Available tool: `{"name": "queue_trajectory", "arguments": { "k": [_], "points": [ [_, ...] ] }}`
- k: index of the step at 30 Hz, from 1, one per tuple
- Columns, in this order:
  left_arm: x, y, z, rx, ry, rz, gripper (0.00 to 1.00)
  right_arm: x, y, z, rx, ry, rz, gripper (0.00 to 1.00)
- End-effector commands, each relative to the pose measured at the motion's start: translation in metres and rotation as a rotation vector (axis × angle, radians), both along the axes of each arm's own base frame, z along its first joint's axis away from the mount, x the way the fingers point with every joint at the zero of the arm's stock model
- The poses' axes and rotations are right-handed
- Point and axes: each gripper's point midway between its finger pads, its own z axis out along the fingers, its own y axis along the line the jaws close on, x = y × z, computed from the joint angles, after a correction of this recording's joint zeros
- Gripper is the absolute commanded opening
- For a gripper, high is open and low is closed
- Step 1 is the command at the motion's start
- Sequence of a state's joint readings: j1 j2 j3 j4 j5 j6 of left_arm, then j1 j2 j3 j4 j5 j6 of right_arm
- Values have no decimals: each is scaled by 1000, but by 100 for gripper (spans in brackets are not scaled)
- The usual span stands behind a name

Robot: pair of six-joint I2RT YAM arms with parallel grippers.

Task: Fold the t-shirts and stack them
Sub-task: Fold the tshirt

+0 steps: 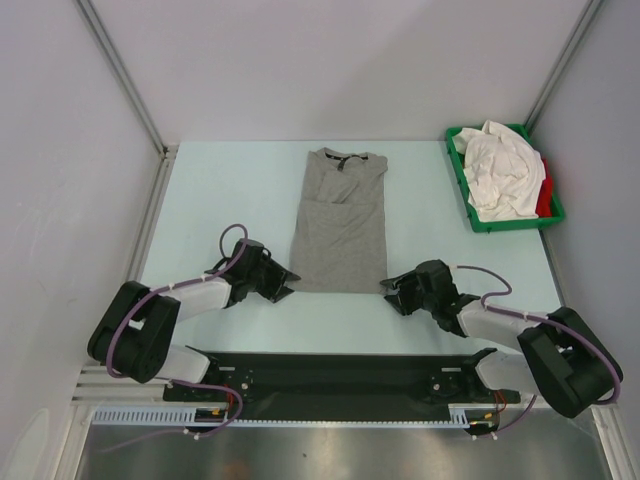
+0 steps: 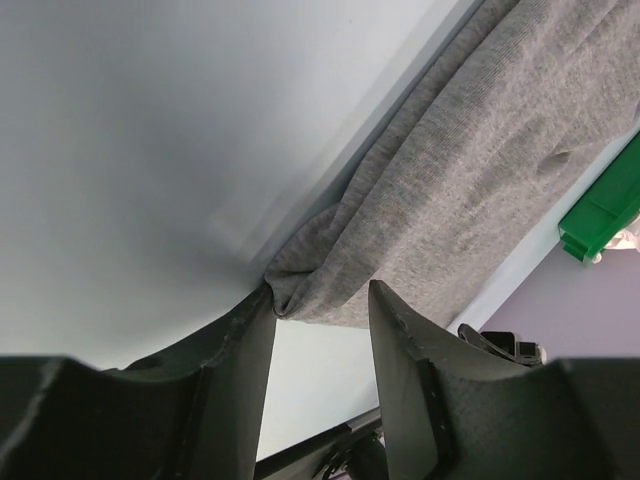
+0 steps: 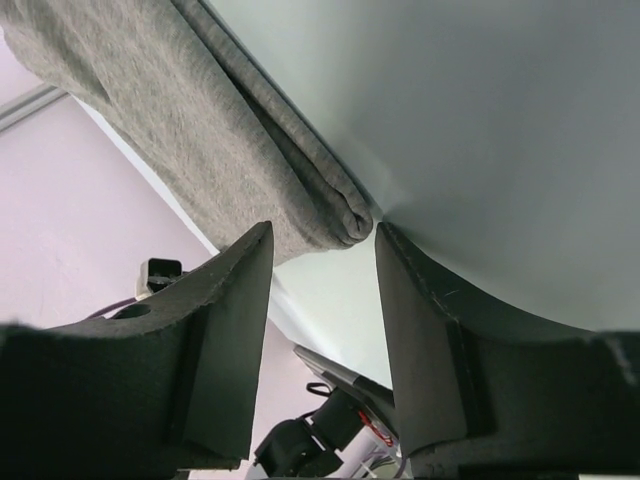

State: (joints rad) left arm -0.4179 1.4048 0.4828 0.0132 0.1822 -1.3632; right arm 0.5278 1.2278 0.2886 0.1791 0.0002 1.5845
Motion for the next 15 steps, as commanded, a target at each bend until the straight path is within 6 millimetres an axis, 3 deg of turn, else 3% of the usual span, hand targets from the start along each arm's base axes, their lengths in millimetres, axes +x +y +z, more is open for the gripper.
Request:
{"name": "queue_trajectory", "arguments": {
  "k": [1, 7, 8, 10, 11, 12, 13, 15],
  "points": [
    [-16, 18, -25, 103, 89, 25, 48, -10, -16, -25, -85, 84, -49, 50],
    [-17, 22, -28, 105, 82, 26, 47, -8, -14, -35, -91, 107, -50, 47],
    [-16, 22, -28, 101, 76, 21, 39, -8, -12, -35, -86, 110, -47, 37],
    [-13, 22, -29, 91, 60, 2, 26, -12, -12, -40, -84, 139, -50, 27],
    [-13, 23, -30, 89, 61, 0, 7, -17, -13, -43, -83, 159, -49, 16],
    [-12, 24, -31, 89, 64, 0, 0, -22, -17, -47, -87, 166, -54, 9],
    [-13, 24, -31, 92, 58, -14, 0, -20, -20, -47, -90, 151, -47, 1],
    [-15, 24, -29, 91, 46, -29, 0, -27, -18, -46, -83, 165, 5, 0]
  ]
}}
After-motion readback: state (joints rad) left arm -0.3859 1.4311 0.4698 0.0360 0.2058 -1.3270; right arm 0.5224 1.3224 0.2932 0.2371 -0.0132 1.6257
